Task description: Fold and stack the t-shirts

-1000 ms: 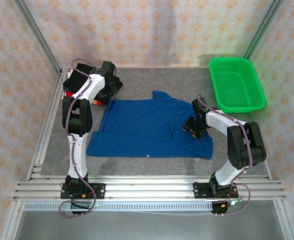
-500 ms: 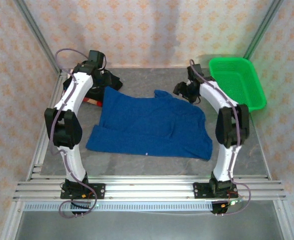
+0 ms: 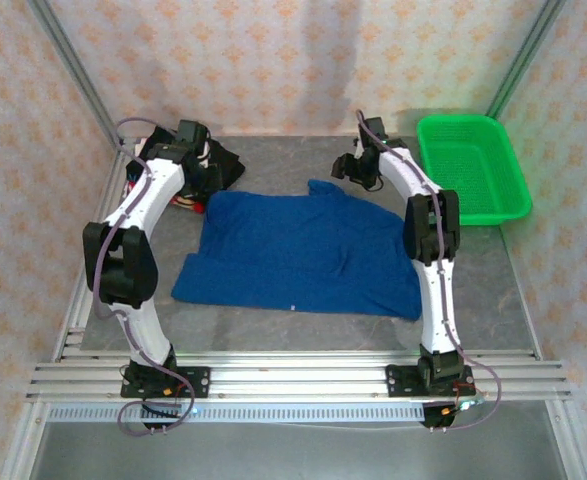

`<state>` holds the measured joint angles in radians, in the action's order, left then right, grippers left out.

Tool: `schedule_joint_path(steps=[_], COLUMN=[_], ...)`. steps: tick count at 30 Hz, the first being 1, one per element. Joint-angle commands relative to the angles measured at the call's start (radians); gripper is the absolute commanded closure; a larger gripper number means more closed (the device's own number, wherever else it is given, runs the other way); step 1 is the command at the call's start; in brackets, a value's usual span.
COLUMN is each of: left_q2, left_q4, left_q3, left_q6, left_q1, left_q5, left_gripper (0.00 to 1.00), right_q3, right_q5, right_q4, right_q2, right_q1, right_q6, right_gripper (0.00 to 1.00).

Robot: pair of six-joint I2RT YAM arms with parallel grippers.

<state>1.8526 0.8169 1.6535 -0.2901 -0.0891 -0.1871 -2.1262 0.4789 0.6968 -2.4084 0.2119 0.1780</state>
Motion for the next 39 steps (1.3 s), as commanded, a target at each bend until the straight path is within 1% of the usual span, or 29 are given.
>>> schedule_joint_path(steps=[1,7,10,11,13,15,16,18,21,24,29,33,37,39], left_q2=[-0.059,-0.069,-0.071,-0.071,-0.072,-0.076,-0.082,-0.097,-0.12,-0.14,-0.155,-0.158,-0.16,-0.161], left_q4=[-0.015,-0.012,-0.009,-0.009,-0.008,-0.008,-0.009,-0.014,-0.019,-0.028,-0.04,-0.05,-0.054,-0.058], left_q3=[-0.012,-0.02,-0.022,-0.022,-0.023,-0.032,-0.037,-0.054,-0.083,-0.114,-0.154,-0.172,-0.186,-0.2], left_q6=[-0.014,-0.02,-0.018,-0.018,-0.018,-0.017,-0.017,-0.014,-0.015,-0.016,-0.017,-0.019,-0.021,-0.024], left_q1=[0.007,0.007,0.007,0.007,0.008,0.009,0.012,0.014,0.025,0.036,0.041,0.042,0.042,0.042], left_q5=[0.0,0.005,0.011,0.012,0.013,0.015,0.019,0.026,0.027,0.027,0.02,0.015,0.011,0.006], left_gripper=[1.0,1.0,1.0,1.0,1.0,1.0,1.0,1.0,1.0,1.0,1.0,1.0,1.0,1.0], right_q3=[-0.05,-0.085,-0.104,-0.111,-0.126,-0.148,-0.155,-0.133,-0.034,0.07,0.21,0.337,0.492,0.581], right_q5=[0.068,0.087,0.073,0.058,0.03,-0.014,-0.066,-0.158,-0.252,-0.311,-0.323,-0.378,-0.347,-0.259], right_q4=[0.022,0.051,0.064,0.07,0.078,0.093,0.104,0.088,-0.011,-0.102,-0.173,-0.223,-0.312,-0.372], right_q2=[-0.043,-0.099,-0.12,-0.126,-0.139,-0.145,-0.138,-0.101,0.007,0.11,0.22,0.295,0.373,0.406], right_q1=[0.015,0.028,0.038,0.041,0.042,0.041,0.041,0.041,0.041,0.043,0.058,0.086,0.09,0.092], right_q6=[-0.035,-0.031,-0.032,-0.03,-0.019,-0.008,0.003,0.016,0.025,0.029,0.037,0.04,0.081,0.108], right_gripper=[0.37,0.38,0.42,0.46,0.61,0.82,0.89,0.94,0.96,0.97,0.96,0.94,0.91,0.9])
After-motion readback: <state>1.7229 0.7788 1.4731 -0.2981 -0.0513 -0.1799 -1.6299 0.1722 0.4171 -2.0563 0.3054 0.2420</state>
